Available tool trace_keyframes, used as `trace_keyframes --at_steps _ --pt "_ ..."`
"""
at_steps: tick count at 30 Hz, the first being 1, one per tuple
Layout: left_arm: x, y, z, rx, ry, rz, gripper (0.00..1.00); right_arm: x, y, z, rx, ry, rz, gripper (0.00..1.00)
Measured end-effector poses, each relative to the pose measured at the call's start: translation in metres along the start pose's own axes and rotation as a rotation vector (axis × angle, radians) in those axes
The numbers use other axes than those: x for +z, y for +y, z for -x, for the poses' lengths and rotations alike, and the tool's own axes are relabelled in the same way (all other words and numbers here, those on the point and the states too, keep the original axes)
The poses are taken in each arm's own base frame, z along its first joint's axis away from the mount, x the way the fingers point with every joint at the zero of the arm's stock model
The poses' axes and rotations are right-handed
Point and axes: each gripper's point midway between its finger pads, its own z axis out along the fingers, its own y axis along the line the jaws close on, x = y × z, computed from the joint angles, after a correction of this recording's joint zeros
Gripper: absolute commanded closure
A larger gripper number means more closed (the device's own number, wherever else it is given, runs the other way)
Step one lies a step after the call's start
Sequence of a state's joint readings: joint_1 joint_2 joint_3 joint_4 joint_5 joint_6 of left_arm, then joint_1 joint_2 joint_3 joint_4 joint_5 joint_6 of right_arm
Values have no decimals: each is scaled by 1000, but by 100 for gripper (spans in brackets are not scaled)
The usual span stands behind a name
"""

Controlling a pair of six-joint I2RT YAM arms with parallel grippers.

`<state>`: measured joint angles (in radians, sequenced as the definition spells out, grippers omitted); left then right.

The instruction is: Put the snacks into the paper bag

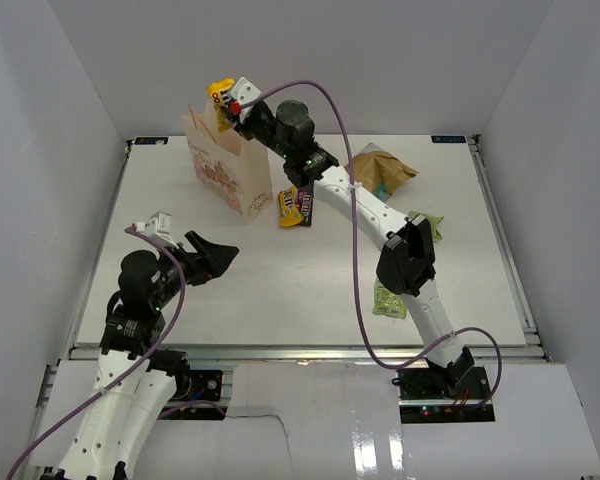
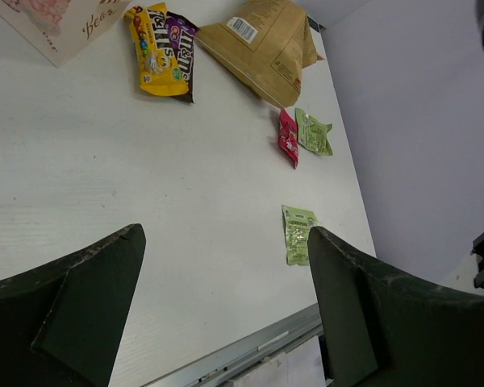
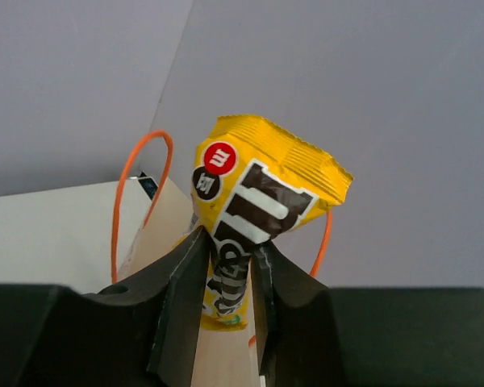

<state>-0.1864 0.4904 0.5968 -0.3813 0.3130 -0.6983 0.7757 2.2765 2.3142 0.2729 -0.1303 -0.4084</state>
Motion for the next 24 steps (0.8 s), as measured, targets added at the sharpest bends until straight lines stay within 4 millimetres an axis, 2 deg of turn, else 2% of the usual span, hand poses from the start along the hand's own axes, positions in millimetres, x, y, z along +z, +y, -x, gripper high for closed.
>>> trace_keyframes --at_steps 4,6,9,13,14,16,17,18,20,21,24 --pt "2 0 -3 -25 20 -2 8 4 4 -33 -31 35 -24 49" --pt "5 0 -5 -38 32 -1 8 3 3 -39 -41 44 -41 39" --pt "11 1 -8 -63 57 0 11 2 -2 -38 -48 31 -65 31" --pt "23 6 -15 -101 96 3 16 -6 -3 -39 -37 50 -62 27" --pt "26 8 -17 -109 109 8 16 -9 -4 -38 -27 58 -57 23" --pt "36 12 -23 -127 141 22 16 -17 -2 -31 5 74 -26 9" --pt "42 14 -27 -132 162 31 16 -22 0 -25 25 82 14 2" --pt "47 16 -32 -135 186 41 16 -30 -1 -17 42 88 48 7" --pt "60 17 -44 -132 243 66 17 -52 -5 -3 73 101 139 10" --pt "67 17 -52 -126 274 81 18 -68 -11 7 90 104 173 10" --pt "93 9 -69 -77 348 122 21 -126 -30 15 138 163 257 10"
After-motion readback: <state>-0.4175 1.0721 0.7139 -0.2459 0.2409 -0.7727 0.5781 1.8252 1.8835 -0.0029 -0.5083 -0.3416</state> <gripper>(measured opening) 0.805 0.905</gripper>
